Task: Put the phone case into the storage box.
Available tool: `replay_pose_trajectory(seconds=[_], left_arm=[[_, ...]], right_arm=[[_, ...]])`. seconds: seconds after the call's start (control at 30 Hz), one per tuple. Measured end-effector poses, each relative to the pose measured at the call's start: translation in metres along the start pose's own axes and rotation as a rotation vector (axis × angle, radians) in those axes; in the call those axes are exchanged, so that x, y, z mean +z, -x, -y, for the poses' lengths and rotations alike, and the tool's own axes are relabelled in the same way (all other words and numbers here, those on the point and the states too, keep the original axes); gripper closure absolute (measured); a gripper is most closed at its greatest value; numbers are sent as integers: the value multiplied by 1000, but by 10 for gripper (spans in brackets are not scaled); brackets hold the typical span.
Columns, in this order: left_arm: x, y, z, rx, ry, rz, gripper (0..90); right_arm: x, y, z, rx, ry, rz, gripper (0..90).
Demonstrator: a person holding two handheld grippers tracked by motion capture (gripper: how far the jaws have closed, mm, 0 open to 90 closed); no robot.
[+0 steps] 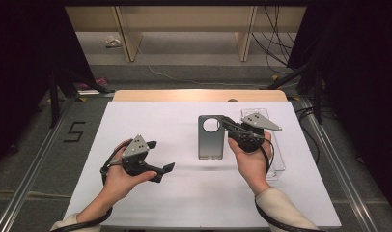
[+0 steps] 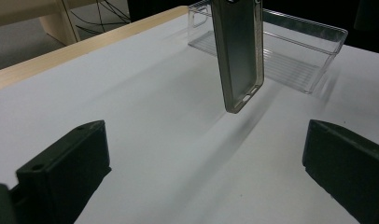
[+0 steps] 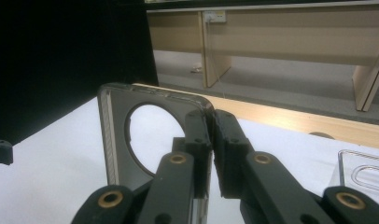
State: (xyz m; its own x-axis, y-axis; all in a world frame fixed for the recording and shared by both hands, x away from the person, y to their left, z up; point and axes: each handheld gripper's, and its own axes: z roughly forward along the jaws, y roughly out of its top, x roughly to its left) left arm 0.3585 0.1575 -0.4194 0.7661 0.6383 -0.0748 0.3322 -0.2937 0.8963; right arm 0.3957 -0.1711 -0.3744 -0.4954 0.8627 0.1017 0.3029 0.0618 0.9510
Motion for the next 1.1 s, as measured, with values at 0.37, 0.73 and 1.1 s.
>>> replay_pose_trajectory(seconds=[0.37,0.73,1.1], left_arm=[[-4,-1,3,-2,4,-3,2],[-5,-2,5,-2,1,-3,2],[-6,-1,4,-6,8,-2,2]], right_arm=[[-1,3,-1,2,2,8,854],[-3,6,-4,3,7,15,854],[-6,11,-7,9,19,23,854]])
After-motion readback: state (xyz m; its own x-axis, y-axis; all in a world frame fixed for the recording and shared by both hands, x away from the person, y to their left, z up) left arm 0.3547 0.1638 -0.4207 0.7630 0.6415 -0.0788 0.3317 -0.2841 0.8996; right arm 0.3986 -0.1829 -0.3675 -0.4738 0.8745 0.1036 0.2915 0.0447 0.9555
